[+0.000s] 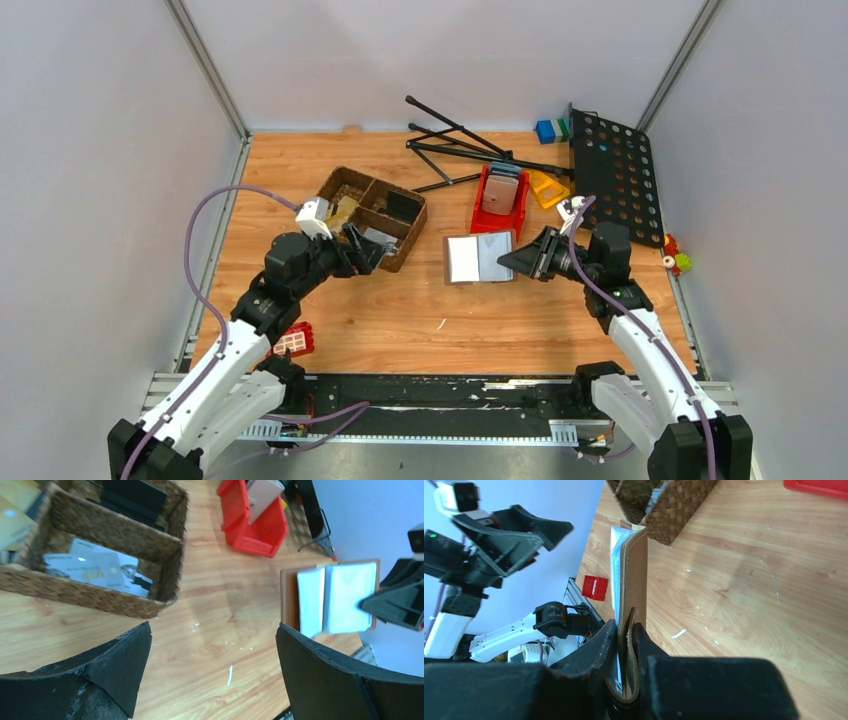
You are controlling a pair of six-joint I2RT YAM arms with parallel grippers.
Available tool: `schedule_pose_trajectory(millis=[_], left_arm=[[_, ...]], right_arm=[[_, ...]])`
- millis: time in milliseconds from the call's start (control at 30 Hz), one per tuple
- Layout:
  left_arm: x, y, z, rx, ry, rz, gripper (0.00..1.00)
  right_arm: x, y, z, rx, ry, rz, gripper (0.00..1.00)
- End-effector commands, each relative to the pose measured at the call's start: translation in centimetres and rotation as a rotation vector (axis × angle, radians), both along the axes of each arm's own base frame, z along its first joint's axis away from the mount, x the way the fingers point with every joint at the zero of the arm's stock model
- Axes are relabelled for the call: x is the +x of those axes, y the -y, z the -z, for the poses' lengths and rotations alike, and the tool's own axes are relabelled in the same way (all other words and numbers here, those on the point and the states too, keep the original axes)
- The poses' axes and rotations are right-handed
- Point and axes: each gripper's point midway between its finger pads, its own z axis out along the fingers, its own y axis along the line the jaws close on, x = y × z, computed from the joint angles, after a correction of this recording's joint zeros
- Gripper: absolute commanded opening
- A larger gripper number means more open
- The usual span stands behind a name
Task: Take the credit cards out of the card holder
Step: Remove the credit card from the card holder.
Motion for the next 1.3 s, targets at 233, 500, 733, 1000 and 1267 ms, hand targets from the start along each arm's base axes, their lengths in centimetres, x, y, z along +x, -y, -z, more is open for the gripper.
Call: schedule_pose_trajectory(millis=[233, 500, 733, 1000, 1267], left_arm=[[-3.0, 5.7, -2.1, -0.286, 0.109, 0.329, 1.0], [-5.0, 10.8, -1.9, -0.337, 0.081, 0.47, 1.0], [-4.4, 12.5, -1.1, -0.329, 0.037, 0.477, 1.0], [-4.7, 15.2, -2.4, -0.398, 0.036, 0.555, 1.0], [-4.5, 17.5, -2.7, -0.418, 0.043, 0.603, 0.58]], right_arm=[[-0.3, -0.7, -4.0, 0.12, 0.128, -0.035, 0.0], [-0.9, -1.4, -4.1, 0.178, 0.115, -0.082, 0.0], [-1.7, -1.9, -4.8, 0.193, 0.135, -0.114, 0.0], [-2.2, -2.3, -5.1, 0.2, 0.143, -0.138, 0.0], [-2.8, -2.8, -5.1, 0.206, 0.14, -0.176, 0.0]])
